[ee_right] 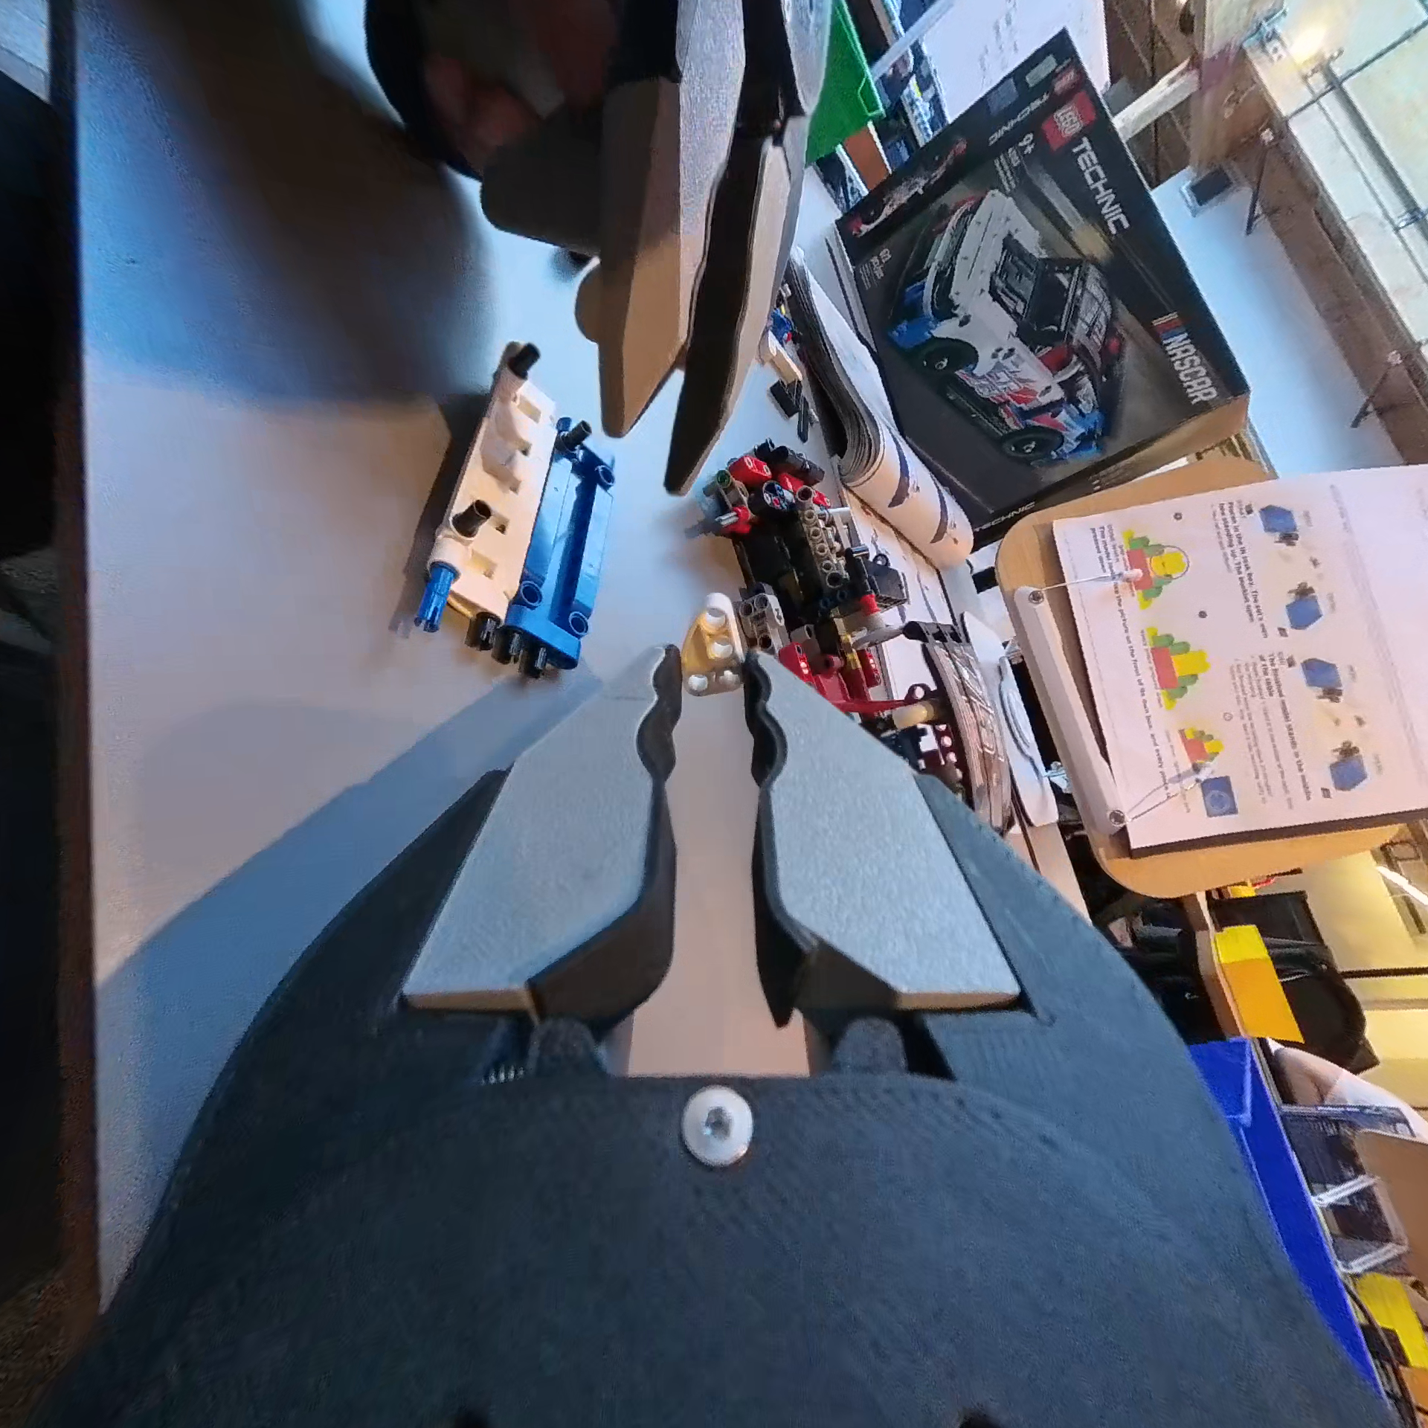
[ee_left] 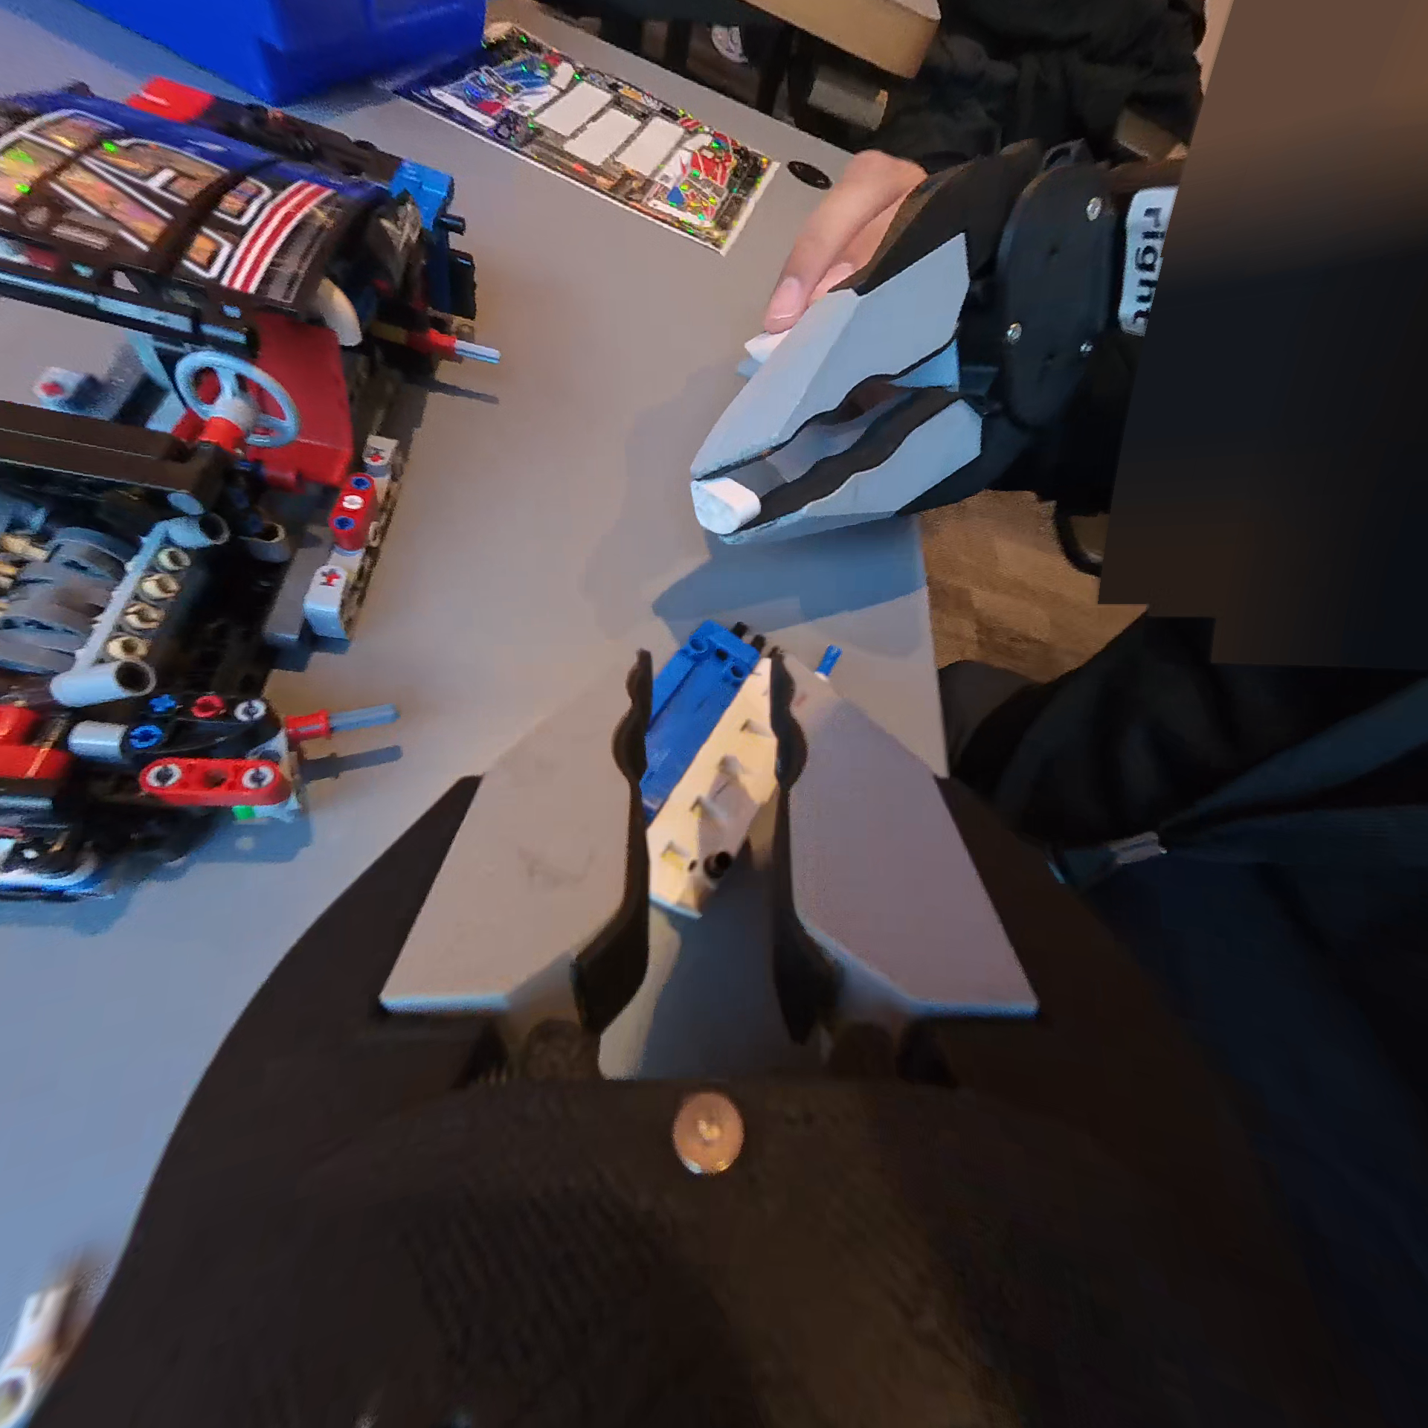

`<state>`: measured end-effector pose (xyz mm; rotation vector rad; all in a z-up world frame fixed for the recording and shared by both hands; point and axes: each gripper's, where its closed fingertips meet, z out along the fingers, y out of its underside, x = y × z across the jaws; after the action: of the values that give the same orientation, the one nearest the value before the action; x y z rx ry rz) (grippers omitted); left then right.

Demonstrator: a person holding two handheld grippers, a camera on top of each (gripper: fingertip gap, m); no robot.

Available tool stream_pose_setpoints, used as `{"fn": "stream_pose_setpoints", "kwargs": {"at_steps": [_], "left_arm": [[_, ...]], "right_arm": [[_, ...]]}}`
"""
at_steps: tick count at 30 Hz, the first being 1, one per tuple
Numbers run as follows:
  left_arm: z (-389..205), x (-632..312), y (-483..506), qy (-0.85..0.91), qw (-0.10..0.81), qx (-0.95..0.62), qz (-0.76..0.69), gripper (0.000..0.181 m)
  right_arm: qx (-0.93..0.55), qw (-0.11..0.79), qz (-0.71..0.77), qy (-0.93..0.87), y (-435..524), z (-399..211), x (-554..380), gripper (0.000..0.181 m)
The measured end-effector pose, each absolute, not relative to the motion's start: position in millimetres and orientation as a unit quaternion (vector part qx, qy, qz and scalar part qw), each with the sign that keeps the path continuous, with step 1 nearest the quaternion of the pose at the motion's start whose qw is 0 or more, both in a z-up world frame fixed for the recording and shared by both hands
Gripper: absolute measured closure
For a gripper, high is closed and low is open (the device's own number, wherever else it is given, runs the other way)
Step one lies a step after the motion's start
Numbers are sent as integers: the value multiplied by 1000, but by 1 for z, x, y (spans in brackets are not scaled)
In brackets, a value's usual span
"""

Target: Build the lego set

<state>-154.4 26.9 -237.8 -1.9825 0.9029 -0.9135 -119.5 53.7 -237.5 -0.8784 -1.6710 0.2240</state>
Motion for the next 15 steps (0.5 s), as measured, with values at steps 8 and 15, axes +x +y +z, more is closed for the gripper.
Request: {"fn": "stream_pose_setpoints", "kwargs": {"at_steps": [8,15], "left_arm": [[-241,-159,30,383,400,-768,-322,157],[-242,-139,17,368,319,-809,-328,160]], "right_arm": [[-375,572,86,-724,56,-243,-123,168],[-335,588,45,-735,48,-244,-124,167]]}}
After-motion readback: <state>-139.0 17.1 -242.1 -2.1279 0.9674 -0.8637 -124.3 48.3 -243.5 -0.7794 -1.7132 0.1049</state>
